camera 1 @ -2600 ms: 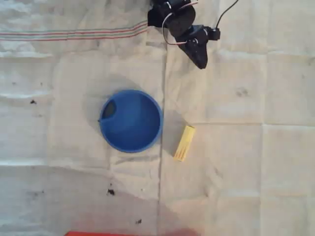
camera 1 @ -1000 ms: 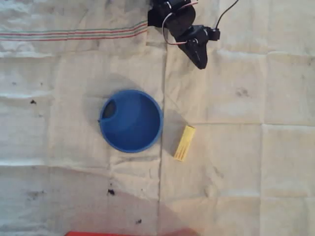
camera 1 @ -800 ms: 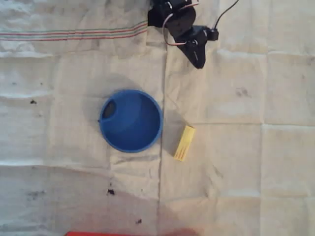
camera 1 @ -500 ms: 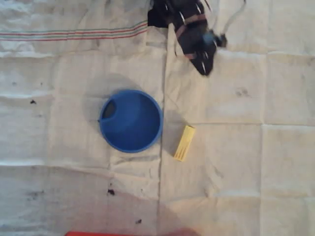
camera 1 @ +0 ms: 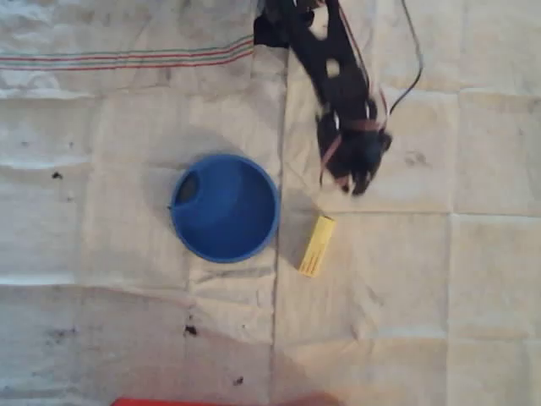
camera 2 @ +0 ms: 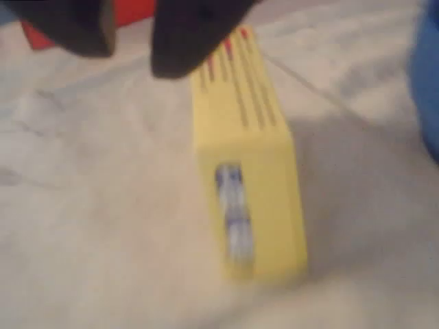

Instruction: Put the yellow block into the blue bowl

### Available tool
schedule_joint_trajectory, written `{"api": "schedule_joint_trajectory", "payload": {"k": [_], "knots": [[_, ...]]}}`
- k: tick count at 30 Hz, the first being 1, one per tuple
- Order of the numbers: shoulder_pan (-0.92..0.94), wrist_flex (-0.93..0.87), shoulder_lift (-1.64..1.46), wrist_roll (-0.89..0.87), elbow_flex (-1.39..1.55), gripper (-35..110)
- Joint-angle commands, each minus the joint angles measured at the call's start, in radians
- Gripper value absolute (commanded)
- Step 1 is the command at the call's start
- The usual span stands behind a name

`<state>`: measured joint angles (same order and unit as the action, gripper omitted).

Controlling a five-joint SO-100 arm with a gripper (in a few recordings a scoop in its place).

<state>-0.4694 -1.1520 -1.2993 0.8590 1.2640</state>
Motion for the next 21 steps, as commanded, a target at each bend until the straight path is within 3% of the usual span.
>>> {"api": "schedule_joint_trajectory", "payload": {"k": [1, 8, 16, 21], "knots": [[0.044, -0.067, 0.067, 0.081, -0.275, 1], [0.115, -0.222, 0.288, 0.184, -0.529, 2], [0.150, -0.333, 0.405, 0.202, -0.729, 20], [0.150, -0.362, 0.430, 0.204, -0.758, 22]]}}
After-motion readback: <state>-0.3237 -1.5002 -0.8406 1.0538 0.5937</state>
